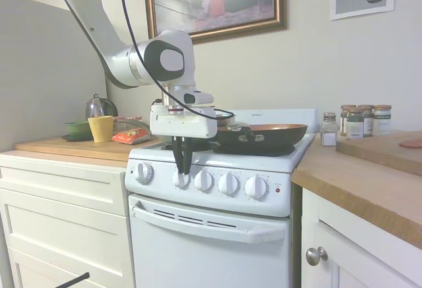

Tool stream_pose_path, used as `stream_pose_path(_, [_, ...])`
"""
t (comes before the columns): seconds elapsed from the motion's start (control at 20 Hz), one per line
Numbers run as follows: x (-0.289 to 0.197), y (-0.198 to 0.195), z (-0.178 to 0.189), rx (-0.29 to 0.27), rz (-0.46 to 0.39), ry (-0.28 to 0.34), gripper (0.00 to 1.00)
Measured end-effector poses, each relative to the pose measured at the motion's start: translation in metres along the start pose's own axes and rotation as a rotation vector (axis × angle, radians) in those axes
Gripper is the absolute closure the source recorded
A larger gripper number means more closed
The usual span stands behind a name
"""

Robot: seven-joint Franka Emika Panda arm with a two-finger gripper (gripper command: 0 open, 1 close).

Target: Turn on the stove on the bottom left

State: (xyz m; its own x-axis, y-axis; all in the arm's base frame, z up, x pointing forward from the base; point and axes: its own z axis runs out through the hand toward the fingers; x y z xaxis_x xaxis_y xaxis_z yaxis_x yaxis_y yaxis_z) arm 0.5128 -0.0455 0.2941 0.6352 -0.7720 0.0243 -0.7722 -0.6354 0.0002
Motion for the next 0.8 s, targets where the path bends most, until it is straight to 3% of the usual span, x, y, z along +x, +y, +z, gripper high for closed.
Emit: stream_pose_path(0.8, [-0.020,-0.018,0.001,-0.019,-0.017,0.015,1.00])
